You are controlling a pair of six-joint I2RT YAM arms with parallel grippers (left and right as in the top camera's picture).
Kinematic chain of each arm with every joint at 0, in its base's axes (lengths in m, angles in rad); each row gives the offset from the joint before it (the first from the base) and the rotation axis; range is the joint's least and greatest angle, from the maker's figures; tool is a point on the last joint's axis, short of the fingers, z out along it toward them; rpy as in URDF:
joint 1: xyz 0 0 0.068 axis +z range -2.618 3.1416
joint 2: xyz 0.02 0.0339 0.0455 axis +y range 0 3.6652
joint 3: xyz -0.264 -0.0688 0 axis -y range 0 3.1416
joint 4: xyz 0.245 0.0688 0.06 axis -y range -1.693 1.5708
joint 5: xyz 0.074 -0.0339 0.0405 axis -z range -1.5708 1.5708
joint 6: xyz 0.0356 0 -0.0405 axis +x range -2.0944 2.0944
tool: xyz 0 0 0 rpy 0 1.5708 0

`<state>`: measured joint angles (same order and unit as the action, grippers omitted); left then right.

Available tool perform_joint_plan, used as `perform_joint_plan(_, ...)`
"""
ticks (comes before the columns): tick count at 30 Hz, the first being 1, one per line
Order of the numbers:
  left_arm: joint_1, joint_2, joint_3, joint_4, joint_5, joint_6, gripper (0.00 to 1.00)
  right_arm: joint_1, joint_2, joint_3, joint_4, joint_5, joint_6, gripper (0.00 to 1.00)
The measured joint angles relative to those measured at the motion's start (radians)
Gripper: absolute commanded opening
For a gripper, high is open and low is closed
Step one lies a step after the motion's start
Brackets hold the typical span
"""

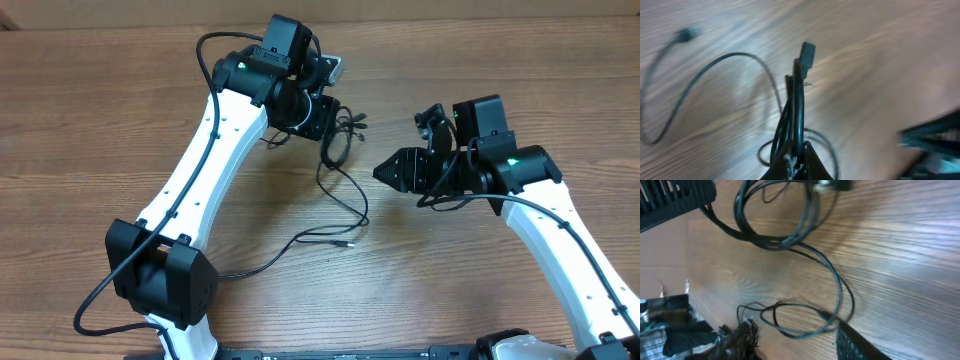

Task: Untangle cables

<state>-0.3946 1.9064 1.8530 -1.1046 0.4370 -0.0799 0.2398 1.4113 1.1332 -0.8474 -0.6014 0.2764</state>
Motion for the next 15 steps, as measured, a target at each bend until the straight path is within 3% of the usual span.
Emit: perform_joint_plan(15, 0.000, 0.000, 0.000, 0.050, 0.444, -0.052, 0.04, 0.005, 0.004, -0.001, 0.026, 0.031, 0.071, 0.49)
